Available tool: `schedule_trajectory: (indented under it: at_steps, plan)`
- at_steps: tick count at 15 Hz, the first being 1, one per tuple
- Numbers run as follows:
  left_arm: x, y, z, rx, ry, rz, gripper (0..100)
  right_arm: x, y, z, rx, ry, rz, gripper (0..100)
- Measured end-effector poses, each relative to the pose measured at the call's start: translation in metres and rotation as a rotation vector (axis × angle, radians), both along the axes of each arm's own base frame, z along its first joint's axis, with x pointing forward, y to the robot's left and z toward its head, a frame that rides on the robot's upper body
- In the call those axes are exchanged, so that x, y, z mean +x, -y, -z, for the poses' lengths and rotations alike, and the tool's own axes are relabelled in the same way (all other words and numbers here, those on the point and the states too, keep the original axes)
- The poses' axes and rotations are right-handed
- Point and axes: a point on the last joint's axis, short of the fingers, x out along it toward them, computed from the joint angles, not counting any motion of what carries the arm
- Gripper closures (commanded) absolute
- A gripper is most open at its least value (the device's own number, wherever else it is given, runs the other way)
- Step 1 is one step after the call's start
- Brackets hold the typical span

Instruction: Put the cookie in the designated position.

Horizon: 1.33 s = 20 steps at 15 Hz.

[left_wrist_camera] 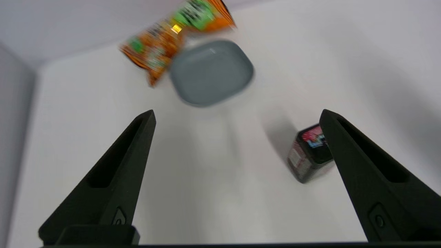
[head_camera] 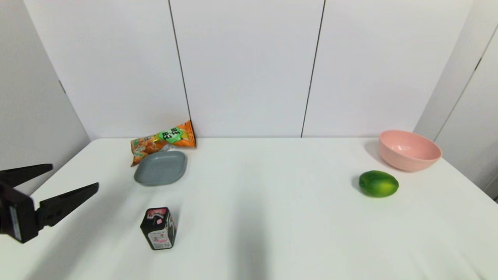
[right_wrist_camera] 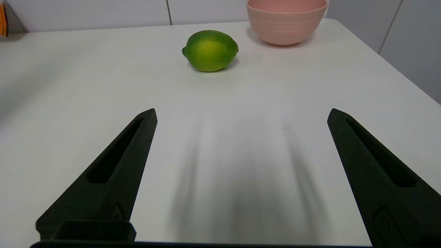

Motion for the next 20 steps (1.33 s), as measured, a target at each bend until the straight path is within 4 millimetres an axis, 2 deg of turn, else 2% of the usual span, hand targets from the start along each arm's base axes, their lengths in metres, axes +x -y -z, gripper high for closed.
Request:
schedule_trajectory:
  at_steps: [2,4,8,10,12,15,20]
  plan:
    - [-0.032,-0.003,0.016,-0.010,0.139,-0.051,0,0.000,0.000,0.000,0.000,0.000,0.000,0]
    - [-0.063,-0.006,0.041,-0.024,0.223,-0.096,0,0.000,0.000,0.000,0.000,0.000,0.000,0]
    - [-0.107,-0.007,0.097,-0.050,0.319,-0.148,0,0.000,0.000,0.000,0.000,0.000,0.000,0]
    - [-0.115,-0.008,0.125,-0.056,0.255,-0.193,0,0.000,0.000,0.000,0.000,0.000,0.000,0]
    - [-0.118,-0.008,0.142,-0.080,0.186,-0.210,0,0.000,0.000,0.000,0.000,0.000,0.000,0]
    - [-0.120,-0.009,0.144,-0.148,0.200,-0.241,0,0.000,0.000,0.000,0.000,0.000,0.000,0]
    - [-0.121,-0.009,0.145,-0.159,0.205,-0.246,0,0.000,0.000,0.000,0.000,0.000,0.000,0]
